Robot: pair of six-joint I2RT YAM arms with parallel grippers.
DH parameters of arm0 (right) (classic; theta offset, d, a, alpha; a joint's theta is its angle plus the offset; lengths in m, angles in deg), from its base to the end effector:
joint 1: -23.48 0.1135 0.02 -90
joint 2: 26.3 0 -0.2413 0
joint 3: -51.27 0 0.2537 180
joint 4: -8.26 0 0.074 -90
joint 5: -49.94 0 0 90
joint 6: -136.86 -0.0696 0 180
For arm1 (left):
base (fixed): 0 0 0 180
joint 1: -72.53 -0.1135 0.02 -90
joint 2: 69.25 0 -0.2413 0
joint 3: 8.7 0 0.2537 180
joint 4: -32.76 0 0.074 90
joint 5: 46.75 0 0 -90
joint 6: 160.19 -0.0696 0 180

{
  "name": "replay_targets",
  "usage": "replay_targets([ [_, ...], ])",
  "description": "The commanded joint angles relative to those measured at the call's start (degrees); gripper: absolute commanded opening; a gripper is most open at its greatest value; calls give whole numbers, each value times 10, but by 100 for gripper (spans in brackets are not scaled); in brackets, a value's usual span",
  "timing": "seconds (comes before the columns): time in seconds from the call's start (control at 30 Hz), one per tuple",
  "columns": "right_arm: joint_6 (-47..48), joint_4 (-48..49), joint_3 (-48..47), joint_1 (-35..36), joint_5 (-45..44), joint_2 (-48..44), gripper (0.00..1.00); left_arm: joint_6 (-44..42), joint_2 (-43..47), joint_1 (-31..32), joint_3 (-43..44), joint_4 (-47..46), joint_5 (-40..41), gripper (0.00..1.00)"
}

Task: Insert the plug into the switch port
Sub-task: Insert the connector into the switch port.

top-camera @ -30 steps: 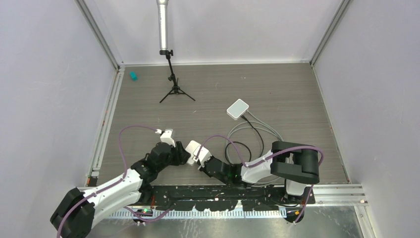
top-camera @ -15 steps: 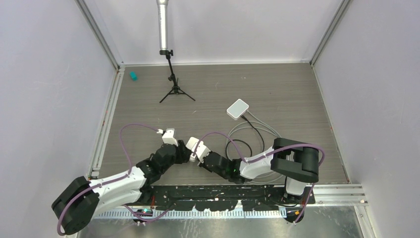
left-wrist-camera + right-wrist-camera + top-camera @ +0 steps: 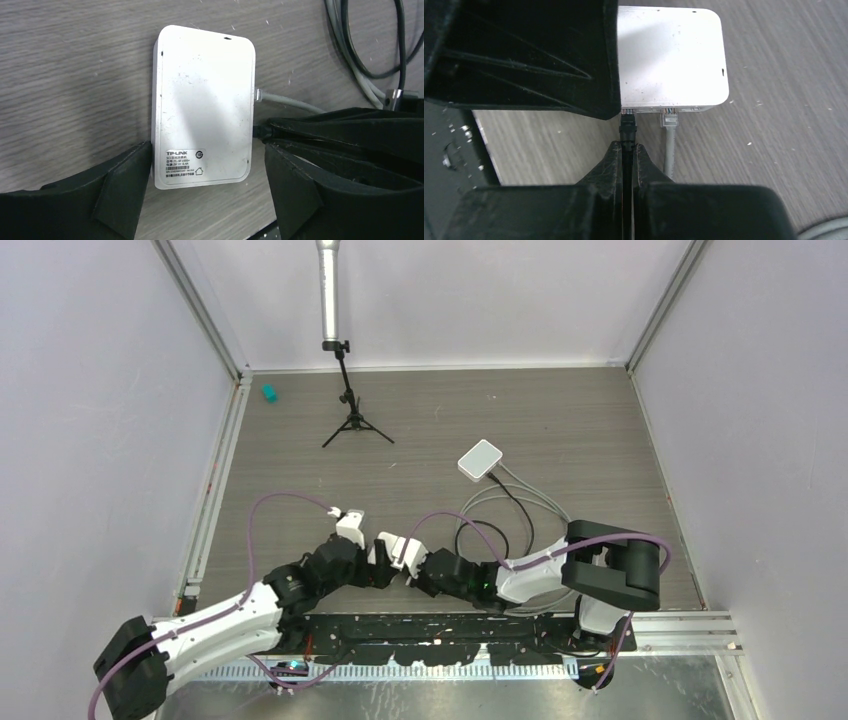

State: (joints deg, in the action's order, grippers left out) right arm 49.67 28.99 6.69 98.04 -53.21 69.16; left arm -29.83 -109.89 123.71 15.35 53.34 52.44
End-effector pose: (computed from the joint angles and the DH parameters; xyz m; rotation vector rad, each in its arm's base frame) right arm 0.1020 0.3097 0.0857 -1.2150 1.7424 0.5170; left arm 0.1301 -0.1440 0.1120 0.1255 2.2989 -0.6899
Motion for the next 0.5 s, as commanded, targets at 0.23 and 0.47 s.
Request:
replay_targets([
  [0.23,15,-78,-4,6,120,-37,1,15,-43,18,60,45,-62,100],
  [0.47,22,-85,7,6,118,-52,1,-6,-110,18,106,70,-29,100],
])
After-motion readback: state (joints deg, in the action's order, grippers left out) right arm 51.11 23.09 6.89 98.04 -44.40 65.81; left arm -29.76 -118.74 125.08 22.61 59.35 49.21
